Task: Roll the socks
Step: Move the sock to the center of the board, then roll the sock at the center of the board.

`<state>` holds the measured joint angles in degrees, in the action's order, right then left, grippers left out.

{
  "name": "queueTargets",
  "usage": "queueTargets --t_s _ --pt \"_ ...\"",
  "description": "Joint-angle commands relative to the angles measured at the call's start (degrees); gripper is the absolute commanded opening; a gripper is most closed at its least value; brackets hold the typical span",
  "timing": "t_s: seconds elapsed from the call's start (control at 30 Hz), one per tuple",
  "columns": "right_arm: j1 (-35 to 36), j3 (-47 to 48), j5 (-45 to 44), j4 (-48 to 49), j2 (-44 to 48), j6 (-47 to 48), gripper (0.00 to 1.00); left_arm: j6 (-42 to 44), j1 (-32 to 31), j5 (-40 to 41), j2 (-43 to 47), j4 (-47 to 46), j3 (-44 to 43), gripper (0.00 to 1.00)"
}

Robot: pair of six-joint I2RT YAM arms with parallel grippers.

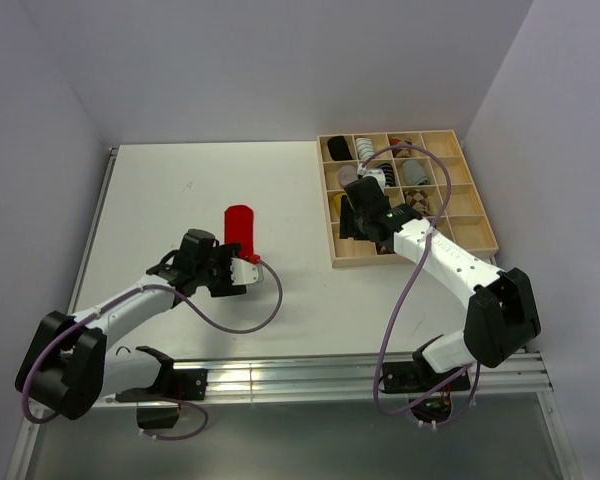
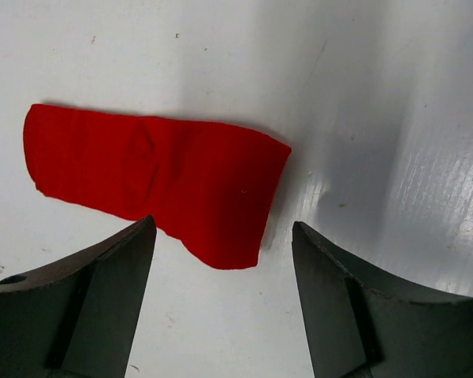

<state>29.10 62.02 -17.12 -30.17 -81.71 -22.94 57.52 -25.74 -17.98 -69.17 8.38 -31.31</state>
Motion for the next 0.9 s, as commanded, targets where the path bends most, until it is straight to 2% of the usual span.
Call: queueTargets --t_s 0.0,0.33,0.7,0.87 --pt "0.4 -0.3 -1.2 0.1 1.7 -0.8 0.68 -0.6 -0.3 -2.7 -1.1 1.1 -3.1 0.75" --pt "0.7 -0.5 -1.3 0.3 1.6 -0.3 0.67 0.0 -0.1 -1.2 -9.2 3.3 -7.3 0.65" --pt "0.7 -1.3 -1.3 0.7 2.3 0.5 0.66 -0.3 1.7 -0.7 -16.0 3.8 -11.4 0.64" --pt "0.8 -2.1 -1.1 1.4 2.7 0.9 0.65 -0.7 3.2 -1.7 -20.0 7.1 -15.7 0.56"
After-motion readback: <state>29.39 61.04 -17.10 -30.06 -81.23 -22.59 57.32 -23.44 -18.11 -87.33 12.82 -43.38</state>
